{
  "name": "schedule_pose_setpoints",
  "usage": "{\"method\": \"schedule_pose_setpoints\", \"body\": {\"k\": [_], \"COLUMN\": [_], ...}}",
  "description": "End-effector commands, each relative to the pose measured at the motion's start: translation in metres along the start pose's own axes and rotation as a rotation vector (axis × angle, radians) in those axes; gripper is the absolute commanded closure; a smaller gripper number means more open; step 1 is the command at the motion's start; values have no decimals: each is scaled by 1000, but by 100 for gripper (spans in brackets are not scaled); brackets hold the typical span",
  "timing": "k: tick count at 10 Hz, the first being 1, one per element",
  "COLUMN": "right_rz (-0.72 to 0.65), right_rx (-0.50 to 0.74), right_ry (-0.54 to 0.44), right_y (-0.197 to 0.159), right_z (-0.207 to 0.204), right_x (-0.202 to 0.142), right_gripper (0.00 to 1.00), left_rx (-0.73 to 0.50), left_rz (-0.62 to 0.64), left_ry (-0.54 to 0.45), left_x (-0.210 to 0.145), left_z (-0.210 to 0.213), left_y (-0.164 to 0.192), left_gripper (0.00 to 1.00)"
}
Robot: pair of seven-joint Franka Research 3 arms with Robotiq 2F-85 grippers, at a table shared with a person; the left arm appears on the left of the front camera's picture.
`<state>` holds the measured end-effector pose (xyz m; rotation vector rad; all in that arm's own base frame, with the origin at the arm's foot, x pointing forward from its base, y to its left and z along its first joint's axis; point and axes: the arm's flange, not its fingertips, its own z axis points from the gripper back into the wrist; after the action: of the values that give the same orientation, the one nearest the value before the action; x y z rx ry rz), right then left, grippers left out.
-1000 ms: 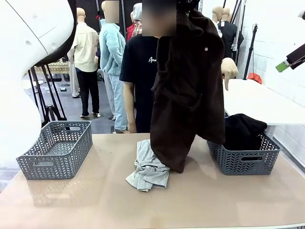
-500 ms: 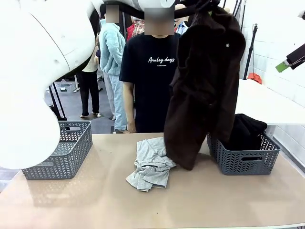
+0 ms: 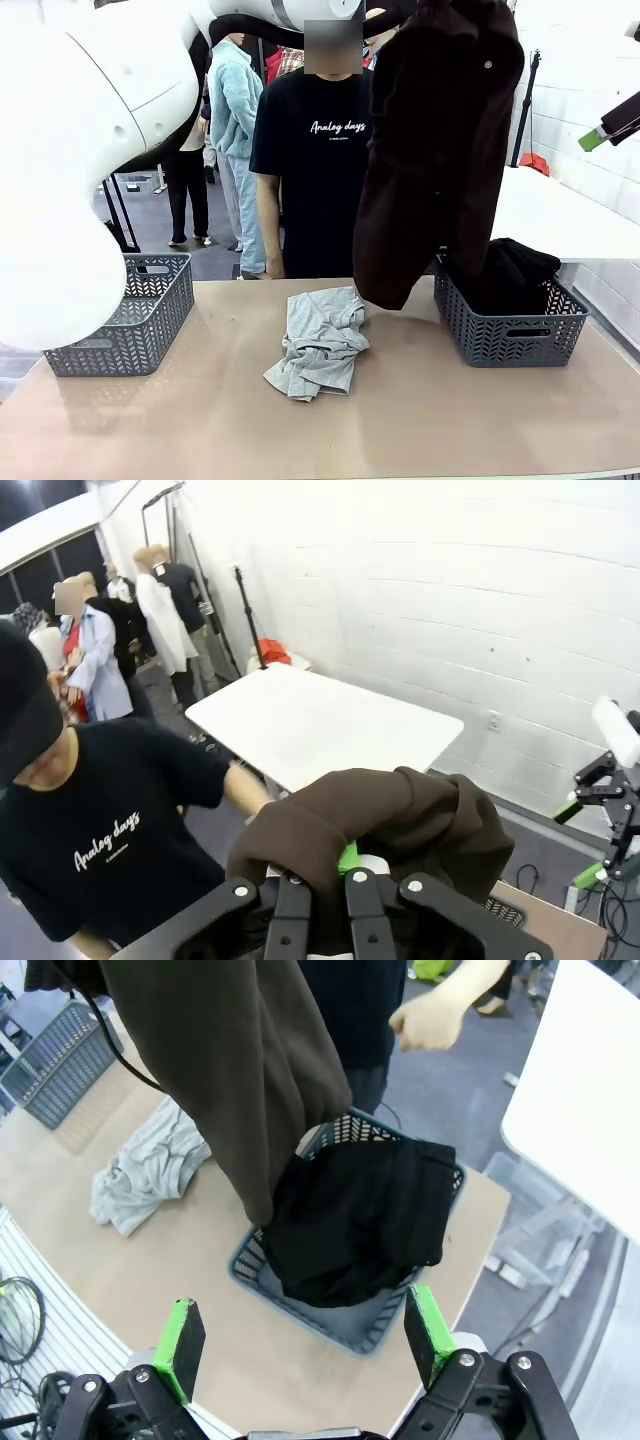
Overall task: Sort the tops and bottoms.
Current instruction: Sort the clothes according to human instructions.
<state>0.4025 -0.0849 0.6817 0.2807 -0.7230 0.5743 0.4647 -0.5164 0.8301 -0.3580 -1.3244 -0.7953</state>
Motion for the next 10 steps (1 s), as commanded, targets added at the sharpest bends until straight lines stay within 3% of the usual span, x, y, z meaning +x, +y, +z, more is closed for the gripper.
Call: {"method": "schedule_pose_setpoints", "body": {"k": [1,3,5,6,10], "right_rz": [-1,-1,-1,-1,-1], "right_rx": [1,1,1,1,1], "right_ry": [-1,-1,-1,-1,-1], "right_y": [1,1,1,1,1], "right_z": [-2,-2,-2,-2,-2], "right_x": [-1,-1,-1,-1,-1], "right_gripper": [0,0,0,0,0], "left_rx": [-88,-126,-141,-109,-109], "left_rz": [-61,-84,-72,-73,-73], "left_ry": [-32,-51,-81,-26,-26], "left_x": [260,305,303,7,7], "left_z": [-180,-208,-215,5,5], "left_y": [7,-6,-14,-29,-29], "left_gripper": [100,100,100,100,100]}}
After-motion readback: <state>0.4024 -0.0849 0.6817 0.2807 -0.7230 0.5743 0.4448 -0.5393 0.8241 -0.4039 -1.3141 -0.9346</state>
